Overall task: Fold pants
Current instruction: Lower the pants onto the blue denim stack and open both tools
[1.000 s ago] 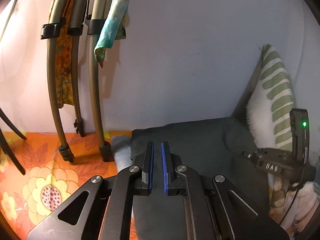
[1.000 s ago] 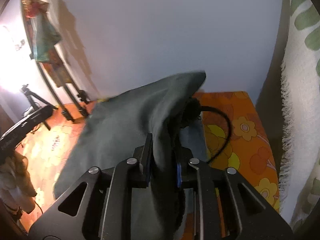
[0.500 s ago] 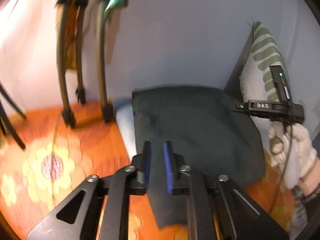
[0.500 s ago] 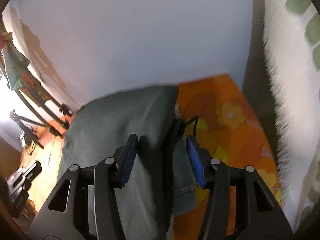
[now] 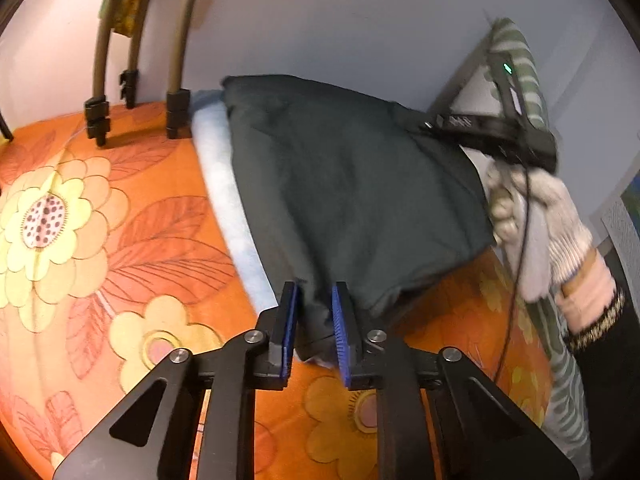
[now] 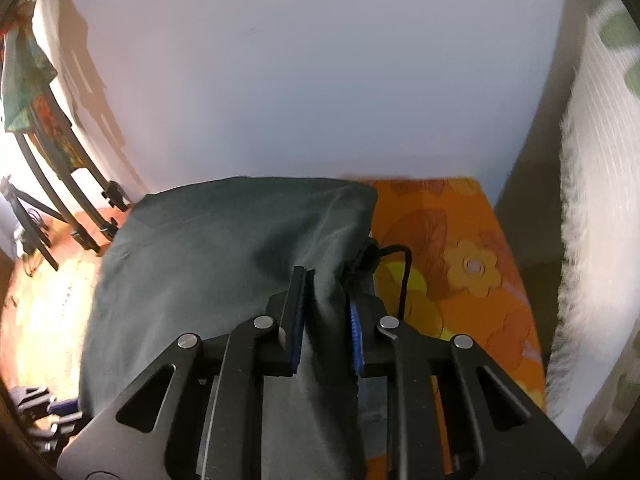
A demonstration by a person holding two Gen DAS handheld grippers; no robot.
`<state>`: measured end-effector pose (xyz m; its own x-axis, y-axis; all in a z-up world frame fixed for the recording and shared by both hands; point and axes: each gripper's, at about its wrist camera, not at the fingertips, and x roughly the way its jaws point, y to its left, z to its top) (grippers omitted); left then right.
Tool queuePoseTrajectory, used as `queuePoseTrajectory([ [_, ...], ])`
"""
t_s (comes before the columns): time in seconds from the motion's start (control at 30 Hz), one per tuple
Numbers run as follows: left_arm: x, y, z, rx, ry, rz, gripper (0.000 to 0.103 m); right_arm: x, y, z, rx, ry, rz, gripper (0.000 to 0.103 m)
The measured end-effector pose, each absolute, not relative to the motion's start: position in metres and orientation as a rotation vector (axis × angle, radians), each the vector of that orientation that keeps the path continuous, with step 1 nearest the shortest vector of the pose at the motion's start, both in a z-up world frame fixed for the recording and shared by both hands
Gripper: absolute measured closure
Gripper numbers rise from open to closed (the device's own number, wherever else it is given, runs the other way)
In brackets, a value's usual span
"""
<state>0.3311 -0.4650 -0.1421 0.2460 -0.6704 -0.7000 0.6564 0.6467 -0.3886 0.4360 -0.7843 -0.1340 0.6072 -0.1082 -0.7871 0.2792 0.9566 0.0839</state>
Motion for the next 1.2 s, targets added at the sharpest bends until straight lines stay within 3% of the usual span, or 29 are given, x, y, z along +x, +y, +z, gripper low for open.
queuePoseTrajectory([
  [0.17,0.326,-0.472,-0.142,0.010,0.959,-0.915,0.088,0.452,-0.780,-0.140,0.127,0.883,-0.248,0.083],
  [0.27,0.323,-0.471,-0.139,0.015,0.971,-0.912,0.088,0.452,-0.779,-0.143,0.100,0.903,-0.260,0.077],
  [0.33,0.319,-0.466,-0.138,0.024,0.973,-0.910,0.088,0.447,-0.784,-0.141,0.120,0.909,-0.283,0.062],
  [0.73,0.300,-0.464,-0.117,0.013,0.906,-0.891,0.088,0.374,-0.743,-0.103,0.114,0.840,-0.226,0.060],
  [0.97,0.296,-0.497,-0.137,0.080,0.938,-0.874,0.088,0.348,-0.706,-0.142,-0.046,0.984,-0.190,0.060],
  [1.2,0.271,-0.486,-0.143,0.123,0.971,-0.874,0.088,0.296,-0.748,-0.147,0.120,1.003,-0.319,0.060],
])
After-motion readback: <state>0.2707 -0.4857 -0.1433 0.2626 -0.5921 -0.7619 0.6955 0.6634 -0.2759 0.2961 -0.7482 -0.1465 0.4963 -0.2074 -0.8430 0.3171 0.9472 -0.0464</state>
